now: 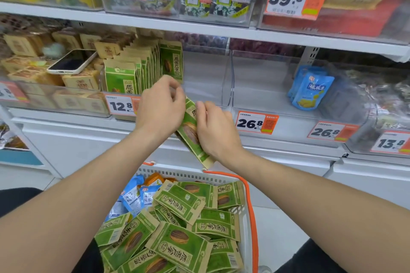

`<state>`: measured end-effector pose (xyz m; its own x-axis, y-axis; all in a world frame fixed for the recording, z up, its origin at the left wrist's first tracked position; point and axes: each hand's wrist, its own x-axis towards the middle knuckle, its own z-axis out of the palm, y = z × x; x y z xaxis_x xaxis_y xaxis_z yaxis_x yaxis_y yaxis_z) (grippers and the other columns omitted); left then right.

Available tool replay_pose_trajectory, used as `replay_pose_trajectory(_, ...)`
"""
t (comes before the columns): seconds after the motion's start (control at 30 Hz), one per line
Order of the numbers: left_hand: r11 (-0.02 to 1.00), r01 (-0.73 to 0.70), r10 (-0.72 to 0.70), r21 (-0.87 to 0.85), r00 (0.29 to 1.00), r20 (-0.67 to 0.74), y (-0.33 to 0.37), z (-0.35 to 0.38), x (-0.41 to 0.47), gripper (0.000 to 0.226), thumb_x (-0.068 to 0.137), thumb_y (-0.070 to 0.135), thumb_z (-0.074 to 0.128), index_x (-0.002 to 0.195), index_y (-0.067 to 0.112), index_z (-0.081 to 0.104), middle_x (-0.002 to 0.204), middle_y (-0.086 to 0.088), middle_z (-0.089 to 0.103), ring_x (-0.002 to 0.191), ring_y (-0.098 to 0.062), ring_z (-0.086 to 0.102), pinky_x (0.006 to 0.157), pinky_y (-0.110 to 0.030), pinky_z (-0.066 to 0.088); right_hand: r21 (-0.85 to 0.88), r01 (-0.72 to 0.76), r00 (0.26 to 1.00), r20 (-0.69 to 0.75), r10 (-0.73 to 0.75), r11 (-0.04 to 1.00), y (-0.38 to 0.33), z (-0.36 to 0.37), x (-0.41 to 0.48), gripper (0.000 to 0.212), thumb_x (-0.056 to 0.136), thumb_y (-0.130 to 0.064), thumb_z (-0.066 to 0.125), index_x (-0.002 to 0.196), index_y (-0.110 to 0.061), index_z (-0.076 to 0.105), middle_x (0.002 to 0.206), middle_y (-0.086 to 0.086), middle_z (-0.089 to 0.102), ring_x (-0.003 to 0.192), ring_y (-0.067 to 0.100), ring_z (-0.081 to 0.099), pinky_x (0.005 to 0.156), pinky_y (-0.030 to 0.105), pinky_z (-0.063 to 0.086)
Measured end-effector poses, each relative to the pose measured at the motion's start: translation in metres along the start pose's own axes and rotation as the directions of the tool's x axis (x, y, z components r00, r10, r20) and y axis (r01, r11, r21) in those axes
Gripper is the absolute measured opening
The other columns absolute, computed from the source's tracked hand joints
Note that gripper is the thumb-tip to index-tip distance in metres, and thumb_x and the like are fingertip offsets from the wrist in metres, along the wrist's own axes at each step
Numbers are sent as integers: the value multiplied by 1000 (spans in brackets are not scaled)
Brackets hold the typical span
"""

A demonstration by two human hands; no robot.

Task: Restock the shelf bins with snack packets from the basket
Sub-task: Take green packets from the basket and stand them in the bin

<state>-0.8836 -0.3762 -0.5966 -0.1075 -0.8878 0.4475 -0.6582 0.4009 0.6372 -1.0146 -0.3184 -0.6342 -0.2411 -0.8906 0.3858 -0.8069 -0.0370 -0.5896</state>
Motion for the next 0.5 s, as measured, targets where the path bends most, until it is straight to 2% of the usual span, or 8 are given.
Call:
replay_pose_trajectory(0.03,999,23,-25,-43,998,-53,3,-3,2,23,101,41,50,110,23,61,98,0,71,94,-26,63,86,-42,52,20,0,998,-63,1,1000,-1,-2,5,46,109,-51,21,89,-24,53,88,9,66,88,40,58,75,49,46)
replay_pose_trajectory(0.1,991,119,-120,-60,993,-10,6,-5,5,46,100,55,43,114,14,57,100,-6,68,93,-30,63,85,-45,55,84,-21,989,-141,33,996,-3,-4,17,45,110,-48,23,91,-22,53,84,5,64,85,37,58,73,48,45)
replay_pose_trajectory(0.17,986,161,-156,-42,982,107,6,-6,9,63,99,65,32,93,9,61,83,-12,71,79,-37,69,78,-49,59,160,-40,986,-151,64,986,-7,-6,30,45,110,-47,27,88,-20,55,81,2,64,84,34,60,72,47,47)
replay_pose_trajectory(0.23,991,131,-133,22,976,173,8,-10,13,64,108,55,28,74,9,57,61,-11,65,70,-38,67,75,-44,56,215,-57,994,-79,76,975,-15,-10,41,45,110,-43,33,86,-16,59,82,3,66,86,33,61,73,43,46)
replay_pose_trajectory(0.27,992,110,-119,58,980,162,9,-12,17,62,111,49,28,69,10,53,58,-9,60,71,-39,64,72,-43,51,223,-71,997,-25,78,972,-19,-10,46,45,110,-42,35,87,-14,61,85,4,67,88,33,60,74,41,44)
replay_pose_trajectory(0.33,991,74,-87,110,989,117,9,-16,28,59,113,42,29,65,12,45,60,-6,48,74,-39,55,69,-41,38,212,-97,995,55,88,972,-26,-6,56,45,109,-43,37,88,-13,62,91,10,69,92,34,60,75,38,42)
replay_pose_trajectory(0.4,986,58,-71,158,995,75,2,-18,42,59,114,41,28,65,12,44,63,-6,45,78,-40,53,70,-38,33,233,-103,994,66,90,967,-34,-2,67,47,107,-47,41,88,-11,64,91,13,70,93,37,62,78,41,49)
replay_pose_trajectory(0.5,970,93,-90,223,996,-25,-8,-25,59,56,112,44,26,84,6,58,90,-21,64,95,-47,61,73,-40,35,276,-96,995,34,90,956,-40,7,90,45,106,-49,45,94,-11,64,94,10,71,94,33,65,77,39,51)
